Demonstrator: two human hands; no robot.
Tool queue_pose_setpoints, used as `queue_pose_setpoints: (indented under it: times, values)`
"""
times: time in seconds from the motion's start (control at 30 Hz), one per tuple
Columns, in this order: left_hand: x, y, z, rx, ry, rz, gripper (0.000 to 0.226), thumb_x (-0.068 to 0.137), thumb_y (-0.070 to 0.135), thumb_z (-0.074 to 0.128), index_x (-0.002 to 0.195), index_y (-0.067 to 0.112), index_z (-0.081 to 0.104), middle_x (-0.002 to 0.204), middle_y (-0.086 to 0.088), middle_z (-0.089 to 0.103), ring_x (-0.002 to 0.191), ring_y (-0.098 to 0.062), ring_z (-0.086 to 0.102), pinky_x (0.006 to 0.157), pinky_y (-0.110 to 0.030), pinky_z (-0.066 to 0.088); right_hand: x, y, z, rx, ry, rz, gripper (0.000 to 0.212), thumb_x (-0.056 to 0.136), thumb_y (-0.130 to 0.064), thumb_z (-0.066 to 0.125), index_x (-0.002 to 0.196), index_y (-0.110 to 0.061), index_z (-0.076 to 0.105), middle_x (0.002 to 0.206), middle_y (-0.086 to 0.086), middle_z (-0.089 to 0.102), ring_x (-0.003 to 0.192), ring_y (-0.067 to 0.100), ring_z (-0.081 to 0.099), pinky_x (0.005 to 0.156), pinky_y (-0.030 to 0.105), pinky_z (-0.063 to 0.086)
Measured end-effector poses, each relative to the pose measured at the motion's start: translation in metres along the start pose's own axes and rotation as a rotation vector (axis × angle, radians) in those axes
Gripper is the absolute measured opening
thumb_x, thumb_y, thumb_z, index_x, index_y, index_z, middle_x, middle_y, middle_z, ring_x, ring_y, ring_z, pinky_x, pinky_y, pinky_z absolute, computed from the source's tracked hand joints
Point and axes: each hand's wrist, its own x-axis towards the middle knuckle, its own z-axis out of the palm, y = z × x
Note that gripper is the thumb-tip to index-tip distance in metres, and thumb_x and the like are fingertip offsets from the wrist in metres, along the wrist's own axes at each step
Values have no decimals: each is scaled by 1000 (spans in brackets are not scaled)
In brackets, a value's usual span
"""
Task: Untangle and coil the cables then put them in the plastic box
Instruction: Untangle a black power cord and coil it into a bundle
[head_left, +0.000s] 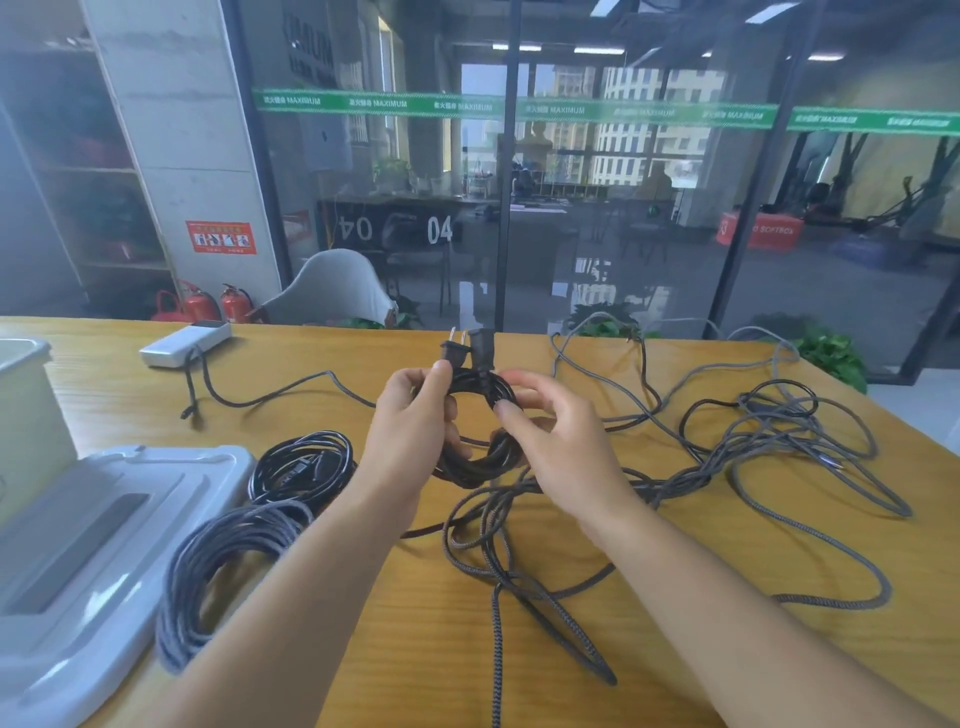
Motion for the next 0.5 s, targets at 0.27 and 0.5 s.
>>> queue_pose_setpoints:
  times: [0.27,0.5]
  values:
    - [37,31,-74,373,10,13,23,109,42,47,119,24,57,94,-2,72,83,-18,64,96,-56,57,39,-28,55,240,-225,131,34,105,-22,62,139,-23,61,115,11,70,89,17,74,70,29,64]
    - [91,24,-134,454,45,-98,26,110,33,49,120,13,61,97,-11,74,78,-23,67,80,-46,62,85,-28,112,369,-419,310,38,108,-3,51,144,-11,54,111,16,66,91,26,71,74,35,66]
